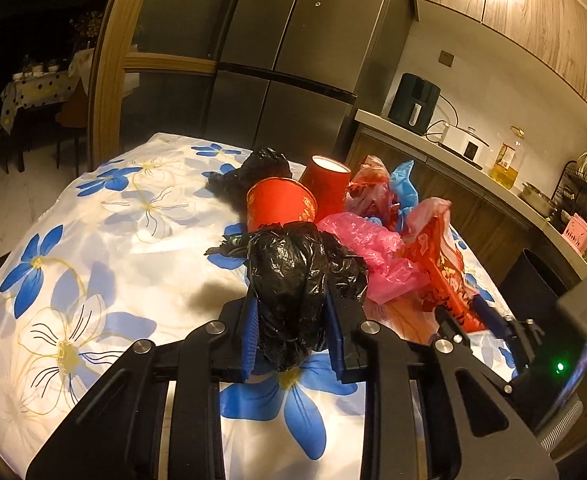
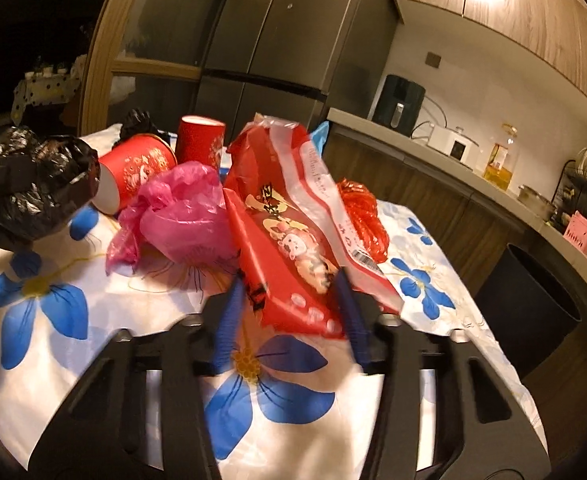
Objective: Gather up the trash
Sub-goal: 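Grasp the black plastic bag with the left tool while the right tool grasps the red snack wrapper, then carry the black bag and red wrapper over the black bin with both tools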
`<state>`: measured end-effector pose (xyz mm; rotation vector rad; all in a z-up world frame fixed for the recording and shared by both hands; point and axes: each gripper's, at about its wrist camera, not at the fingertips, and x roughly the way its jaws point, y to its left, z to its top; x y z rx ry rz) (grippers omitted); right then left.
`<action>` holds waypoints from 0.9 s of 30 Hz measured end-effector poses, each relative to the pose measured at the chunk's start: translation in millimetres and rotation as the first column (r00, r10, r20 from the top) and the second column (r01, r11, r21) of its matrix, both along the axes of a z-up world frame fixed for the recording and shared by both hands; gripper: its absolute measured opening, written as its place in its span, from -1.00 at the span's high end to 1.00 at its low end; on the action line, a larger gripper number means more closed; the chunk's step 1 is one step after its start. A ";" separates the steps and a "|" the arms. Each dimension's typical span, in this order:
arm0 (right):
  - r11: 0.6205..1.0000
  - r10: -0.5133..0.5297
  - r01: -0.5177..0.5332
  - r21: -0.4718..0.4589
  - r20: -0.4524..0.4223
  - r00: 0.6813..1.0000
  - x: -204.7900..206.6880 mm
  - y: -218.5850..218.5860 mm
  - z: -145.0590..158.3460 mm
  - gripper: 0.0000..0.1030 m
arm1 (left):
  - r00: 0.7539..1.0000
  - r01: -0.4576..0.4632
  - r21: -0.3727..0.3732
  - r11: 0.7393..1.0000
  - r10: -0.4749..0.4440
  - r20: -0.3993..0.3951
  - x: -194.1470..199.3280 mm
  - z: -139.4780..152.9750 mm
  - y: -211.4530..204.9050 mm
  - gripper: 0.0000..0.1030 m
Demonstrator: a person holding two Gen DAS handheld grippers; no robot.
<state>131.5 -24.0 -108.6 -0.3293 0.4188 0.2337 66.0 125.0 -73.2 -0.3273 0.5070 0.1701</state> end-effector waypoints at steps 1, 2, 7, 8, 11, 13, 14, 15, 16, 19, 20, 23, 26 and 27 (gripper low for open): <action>1.000 0.000 0.000 0.003 -0.007 1.000 1.6 -1.2 -0.5 0.54 | 1.000 0.000 0.002 1.000 0.000 -0.001 0.4 0.1 -0.4 0.44; 1.000 0.001 -0.001 0.007 -0.012 1.000 3.6 -2.6 -0.4 0.69 | 1.000 -0.001 0.006 1.000 0.001 -0.002 1.1 0.0 -1.1 0.44; 0.999 0.008 -0.008 0.054 0.003 1.000 2.7 -18.6 10.0 0.97 | 1.000 -0.008 0.024 1.000 0.008 -0.001 3.2 2.3 -4.8 0.44; 0.998 0.007 -0.008 0.069 0.011 1.000 1.3 -23.8 14.3 0.98 | 1.000 -0.008 0.025 1.000 0.008 0.004 3.5 4.3 -6.0 0.44; 0.992 0.006 -0.007 0.128 0.010 1.000 -3.7 -41.3 27.7 0.99 | 1.000 -0.008 0.035 0.999 0.007 0.018 2.6 9.7 -10.9 0.44; 0.983 0.008 -0.006 0.186 -0.008 1.000 -5.4 -57.8 37.3 0.99 | 1.000 -0.004 0.047 0.999 0.003 0.028 2.8 14.6 -16.5 0.44; 0.976 0.009 -0.004 0.217 -0.019 1.000 -6.9 -67.8 42.6 0.99 | 0.999 0.005 0.050 0.999 -0.007 0.036 3.3 17.7 -20.6 0.44; 0.972 0.007 -0.002 0.234 -0.022 1.000 -8.8 -74.9 46.6 0.99 | 0.999 0.010 0.052 0.999 -0.012 0.041 3.4 19.5 -23.8 0.44; 0.970 0.004 0.001 0.244 -0.021 1.000 -11.0 -80.9 50.0 0.99 | 0.999 0.017 0.056 0.998 -0.019 0.046 4.0 22.0 -27.7 0.45; 0.961 -0.010 0.012 0.277 -0.007 1.000 -19.5 -99.8 61.6 0.99 | 0.997 0.045 0.073 0.996 -0.050 0.066 6.3 30.1 -43.1 0.45; 0.957 -0.016 0.016 0.288 -0.002 1.000 -22.1 -106.7 65.5 0.99 | 0.995 0.060 0.081 0.995 -0.066 0.075 8.0 33.9 -50.4 0.45; 0.949 -0.033 0.027 0.315 0.015 0.999 -27.8 -125.3 76.1 0.99 | 0.991 0.090 0.100 0.991 -0.100 0.094 11.8 41.4 -67.4 0.46; 0.940 -0.062 0.049 0.337 0.028 0.998 -31.8 -143.1 84.5 0.99 | 0.983 0.127 0.122 0.984 -0.141 0.113 17.4 50.1 -88.5 0.46; 0.937 -0.071 0.057 0.344 0.030 0.997 -32.2 -149.3 86.3 0.99 | 0.980 0.141 0.129 0.982 -0.156 0.120 20.5 53.3 -96.7 0.46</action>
